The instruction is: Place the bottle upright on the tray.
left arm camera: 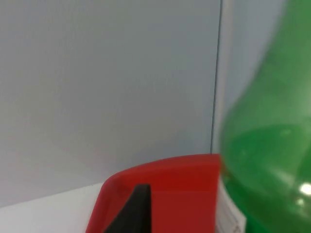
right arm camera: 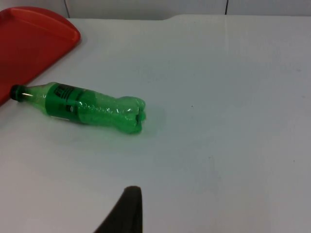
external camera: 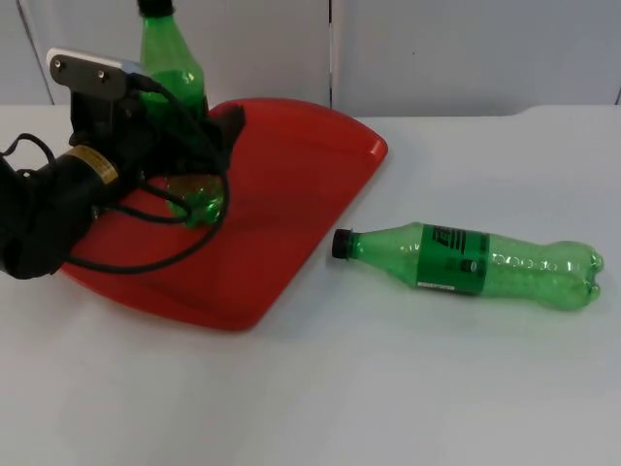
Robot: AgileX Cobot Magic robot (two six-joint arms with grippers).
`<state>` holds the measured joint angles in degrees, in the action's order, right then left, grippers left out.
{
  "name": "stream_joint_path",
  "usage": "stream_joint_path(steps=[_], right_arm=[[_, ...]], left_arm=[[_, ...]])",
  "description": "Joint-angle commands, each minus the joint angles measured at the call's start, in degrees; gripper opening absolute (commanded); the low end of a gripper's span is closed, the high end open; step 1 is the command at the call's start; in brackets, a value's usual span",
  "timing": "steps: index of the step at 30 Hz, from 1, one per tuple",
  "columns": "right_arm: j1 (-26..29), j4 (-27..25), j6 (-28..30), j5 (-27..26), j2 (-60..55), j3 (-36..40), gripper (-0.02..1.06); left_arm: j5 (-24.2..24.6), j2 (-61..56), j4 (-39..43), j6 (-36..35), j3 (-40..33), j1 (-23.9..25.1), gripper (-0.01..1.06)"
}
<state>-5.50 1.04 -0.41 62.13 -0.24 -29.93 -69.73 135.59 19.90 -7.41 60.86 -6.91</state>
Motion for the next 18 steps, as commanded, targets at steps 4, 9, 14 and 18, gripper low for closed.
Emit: stream_joint_path(steps=[4,9,14,18], right_arm=[[0.4,-0.2,0.0,-0.4,0.2,0.4,1.05],[0.4,-0.2,0.0,-0.4,0.2,0.4,1.05],[0.4,-0.2,0.0,-0.4,0.2,0.4,1.05],[0.4,-0.1,0.0,-0.4,0.2,0.4,1.05]], left_arm=[[-0.2,-1.8,-0.2,1.3,-2.6,0.3,1.05],[-0.2,-6.7,-4.6,2.4,-8.9,0.3,1.05],[-0.2,-10.8,-3.0,2.4,-13.9,0.3,1.05],[-0.2,-13.1,-1.2,2.4,-16.7,0.3,1.05]])
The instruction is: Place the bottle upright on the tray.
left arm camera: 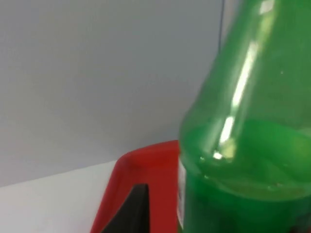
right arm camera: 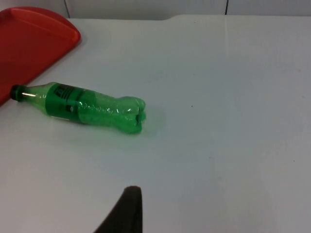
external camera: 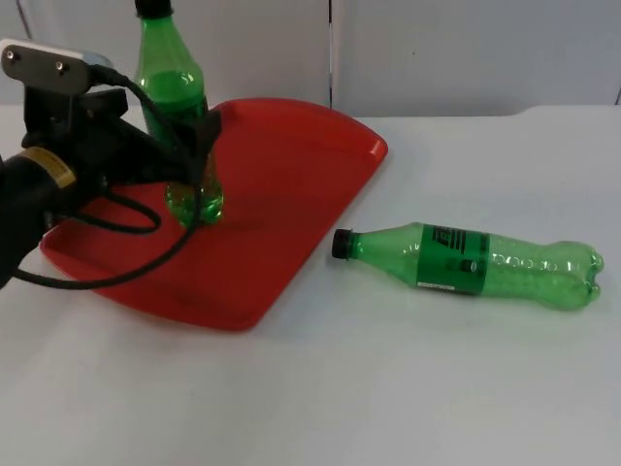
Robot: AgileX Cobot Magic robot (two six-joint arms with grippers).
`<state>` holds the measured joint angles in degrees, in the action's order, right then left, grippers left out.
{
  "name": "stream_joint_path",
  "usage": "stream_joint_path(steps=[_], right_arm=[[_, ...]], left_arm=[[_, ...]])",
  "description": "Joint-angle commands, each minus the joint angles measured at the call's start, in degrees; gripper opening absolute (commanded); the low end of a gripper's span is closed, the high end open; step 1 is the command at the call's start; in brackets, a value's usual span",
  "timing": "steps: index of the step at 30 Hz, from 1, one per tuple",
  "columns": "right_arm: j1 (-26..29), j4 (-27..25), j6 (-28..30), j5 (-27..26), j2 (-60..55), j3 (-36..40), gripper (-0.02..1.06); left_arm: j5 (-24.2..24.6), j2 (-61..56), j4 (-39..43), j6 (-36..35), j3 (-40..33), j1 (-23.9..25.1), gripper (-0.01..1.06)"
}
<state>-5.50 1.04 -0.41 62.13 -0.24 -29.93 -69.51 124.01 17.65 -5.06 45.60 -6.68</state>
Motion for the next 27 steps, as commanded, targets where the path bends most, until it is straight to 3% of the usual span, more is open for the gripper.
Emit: stream_joint_path(steps=[1,14,17,18,22,24,27], right_arm=[[0.4,-0.1,0.0,-0.4,0.2,0.4,1.05],[0.4,-0.1,0.0,-0.4,0.2,0.4,1.05],[0.4,-0.1,0.0,-0.4,0.2,0.4,1.05],[0.4,-0.1,0.0,-0.4,0.2,0.4,1.05],[0.4,-0.1,0.0,-0.4,0.2,0.4,1.05],[0.4,-0.1,0.0,-0.4,0.2,0.4,1.05],[0.4,-0.1,0.0,-0.4,0.2,0.4,1.05]], left_arm=[[-0.5,-2.3,1.1,0.0,-2.3,0.0,1.05],[0.1,-11.3,1.5,-5.0,-10.5,0.0,1.05],[6.9,-16.1,2.1,-6.6,-11.2,0.0,1.05],[6.9,-16.1,2.1,-6.6,-11.2,0.0,1.05],[19.4,-24.1,3.2,-11.7,-11.2,0.0,1.05],[21.9,-26.2,3.2,-12.2,-11.2,0.0,1.05],[29.7,-32.3,3.2,-12.3,-11.2,0.0,1.05]])
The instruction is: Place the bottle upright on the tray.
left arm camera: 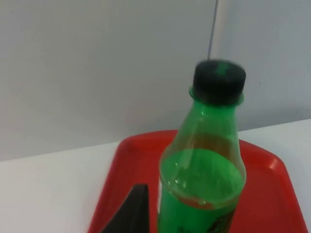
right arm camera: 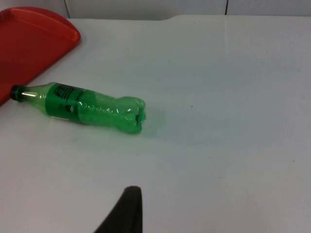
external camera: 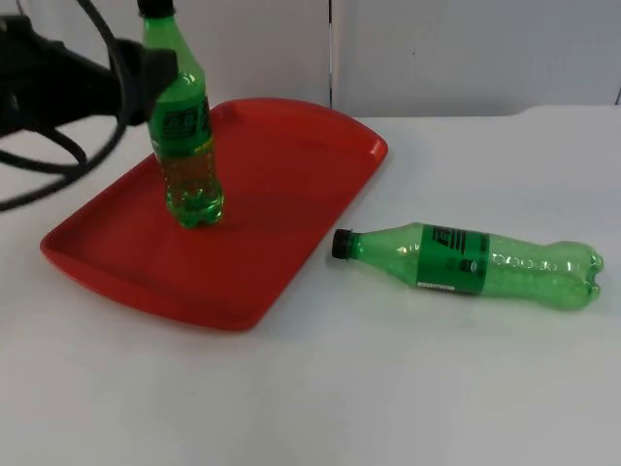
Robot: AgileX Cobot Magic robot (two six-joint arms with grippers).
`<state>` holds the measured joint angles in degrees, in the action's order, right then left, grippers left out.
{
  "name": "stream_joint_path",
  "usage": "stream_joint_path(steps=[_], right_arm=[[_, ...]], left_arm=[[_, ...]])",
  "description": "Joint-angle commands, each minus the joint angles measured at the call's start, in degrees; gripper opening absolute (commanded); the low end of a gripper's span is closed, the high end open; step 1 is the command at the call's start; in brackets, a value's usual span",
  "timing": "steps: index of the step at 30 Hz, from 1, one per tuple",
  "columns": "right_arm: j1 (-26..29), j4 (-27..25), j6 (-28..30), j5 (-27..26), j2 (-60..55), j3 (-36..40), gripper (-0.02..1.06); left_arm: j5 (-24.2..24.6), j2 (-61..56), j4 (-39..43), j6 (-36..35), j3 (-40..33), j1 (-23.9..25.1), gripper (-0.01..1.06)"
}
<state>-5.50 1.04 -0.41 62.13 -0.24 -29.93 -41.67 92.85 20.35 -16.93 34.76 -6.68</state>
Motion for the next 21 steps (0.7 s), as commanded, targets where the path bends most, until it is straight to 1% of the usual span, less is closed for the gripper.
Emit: stream_joint_path(steps=[1,2,3,8,9,13,14,17,19,20,21], right_arm=[[0.4,-0.1,0.0,-0.4,0.2,0.4,1.05],[0.4,-0.1,0.0,-0.4,0.2,0.4,1.05],[0.4,-0.1,0.0,-0.4,0.2,0.4,1.05],[0.4,-0.1,0.0,-0.4,0.2,0.4,1.05],[0.4,-0.1,0.0,-0.4,0.2,0.4,1.05],[0.4,-0.2,0.0,-0.4,0.2,0.4,1.05],[0.4,-0.2,0.0,-0.4,0.2,0.4,1.05],[0.4,-0.2,0.0,-0.4,0.2,0.4,1.05],[0.4,-0.2,0.0,-0.4,0.2,0.4,1.05],[0.4,-0.2,0.0,-0.4,0.2,0.4,1.05],[0.4,-0.2,0.0,-0.4,0.2,0.4,1.05]], left_arm=[[3.9,-2.9,0.5,-1.2,-0.4,0.0,1.05],[6.2,-4.9,0.5,-1.9,-0.4,0.0,1.05],[6.2,-4.9,0.5,-1.9,-0.4,0.0,1.05],[18.6,-14.8,1.5,-7.0,-0.4,0.0,1.05],[18.6,-14.8,1.5,-7.0,-0.4,0.0,1.05],[27.6,-22.1,1.7,-9.8,-0.4,0.0,1.05],[27.6,-22.1,1.7,-9.8,-0.4,0.0,1.05],[33.5,-26.8,2.2,-10.3,-0.4,-1.0,1.05],[37.7,-30.0,2.2,-10.4,-0.4,-2.9,1.05],[37.7,-30.0,2.2,-10.4,-0.4,-2.9,1.05],[39.0,-31.2,2.2,-10.8,-0.4,-3.8,1.05]])
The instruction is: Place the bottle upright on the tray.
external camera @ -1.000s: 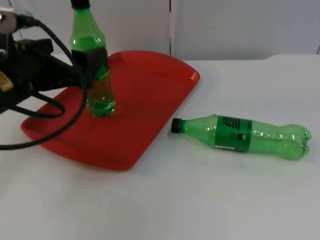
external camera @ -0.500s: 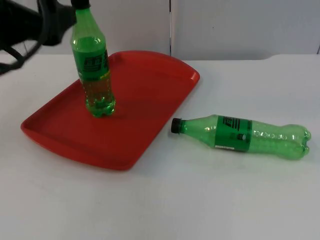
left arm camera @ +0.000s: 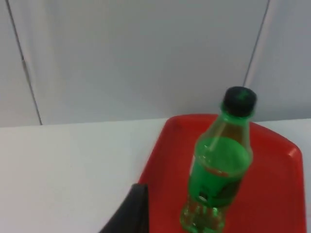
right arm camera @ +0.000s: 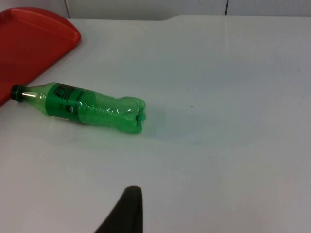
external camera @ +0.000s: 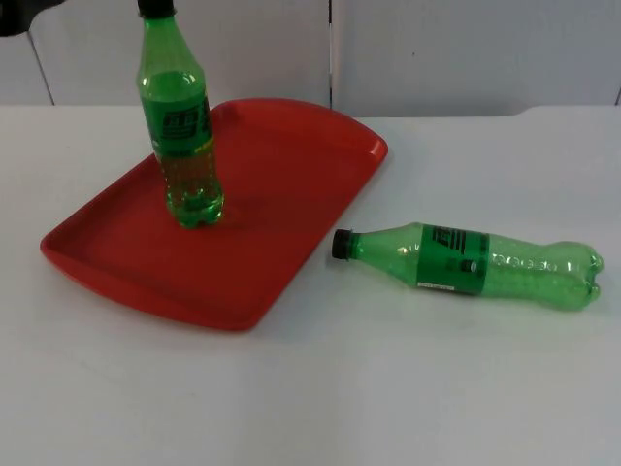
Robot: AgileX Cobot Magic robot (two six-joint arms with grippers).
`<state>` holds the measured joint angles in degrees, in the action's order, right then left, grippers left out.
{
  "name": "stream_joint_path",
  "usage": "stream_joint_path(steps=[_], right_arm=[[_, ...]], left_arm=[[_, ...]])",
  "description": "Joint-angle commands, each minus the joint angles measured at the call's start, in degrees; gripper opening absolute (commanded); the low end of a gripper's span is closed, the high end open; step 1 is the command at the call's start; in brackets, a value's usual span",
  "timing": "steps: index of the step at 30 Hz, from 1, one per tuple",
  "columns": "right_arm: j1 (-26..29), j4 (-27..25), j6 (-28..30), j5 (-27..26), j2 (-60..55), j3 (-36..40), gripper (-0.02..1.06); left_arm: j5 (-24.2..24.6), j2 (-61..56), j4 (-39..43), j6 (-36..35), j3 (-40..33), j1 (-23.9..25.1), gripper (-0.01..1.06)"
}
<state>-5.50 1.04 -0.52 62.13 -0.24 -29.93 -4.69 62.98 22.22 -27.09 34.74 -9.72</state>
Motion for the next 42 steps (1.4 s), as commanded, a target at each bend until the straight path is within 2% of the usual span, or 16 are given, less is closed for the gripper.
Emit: stream_joint_path(steps=[1,6,10,11,15,22,24,25,26,30,31,35,37,42], right_arm=[[0.4,-0.2,0.1,-0.4,0.2,0.4,1.05],[0.4,-0.2,0.1,-0.4,0.2,0.4,1.05],[0.4,-0.2,0.1,-0.4,0.2,0.4,1.05],[0.4,-0.2,0.1,-0.4,0.2,0.4,1.05],[0.4,-0.2,0.1,-0.4,0.2,0.4,1.05],[0.4,-0.2,0.1,-0.4,0.2,0.4,1.05],[0.4,-0.2,0.1,-0.4,0.2,0.4,1.05],[0.4,-0.2,0.1,-0.4,0.2,0.4,1.05],[0.4,-0.2,0.1,-0.4,0.2,0.4,1.05],[0.4,-0.2,0.1,-0.4,0.2,0.4,1.05],[0.4,-0.2,0.1,-0.4,0.2,0.4,1.05],[0.4,-0.1,0.1,-0.4,0.2,0.4,1.05],[0.4,-0.1,0.1,-0.4,0.2,0.4,1.05],[0.4,-0.1,0.1,-0.4,0.2,0.4,1.05]], left_arm=[[3.1,-2.5,0.3,-1.3,-0.4,-2.0,1.05],[4.7,-5.8,-0.8,-3.6,-0.4,-7.9,1.05],[8.0,-8.6,-1.3,-3.6,-0.3,-12.5,1.05],[8.0,-8.6,-1.3,-3.6,-0.3,-12.5,1.05],[13.0,-11.0,-1.1,-0.5,-0.3,-13.1,1.05],[15.1,-18.1,-2.3,3.6,-0.3,-13.1,1.05],[16.9,-21.5,-2.6,4.0,-0.3,-13.1,1.05],[19.5,-24.0,-4.0,4.7,-0.3,-13.1,1.05],[19.5,-24.0,-4.0,4.7,-0.3,-13.1,1.05],[26.0,-28.7,-9.0,11.4,-0.3,-13.1,1.05],[26.0,-28.7,-9.0,11.4,-0.3,-13.1,1.05],[28.6,-31.7,-18.8,21.3,-0.3,-13.1,1.05],[29.7,-32.8,-22.2,24.1,-0.3,-13.1,1.05],[31.8,-35.4,-24.6,27.4,-0.3,-13.1,1.05]])
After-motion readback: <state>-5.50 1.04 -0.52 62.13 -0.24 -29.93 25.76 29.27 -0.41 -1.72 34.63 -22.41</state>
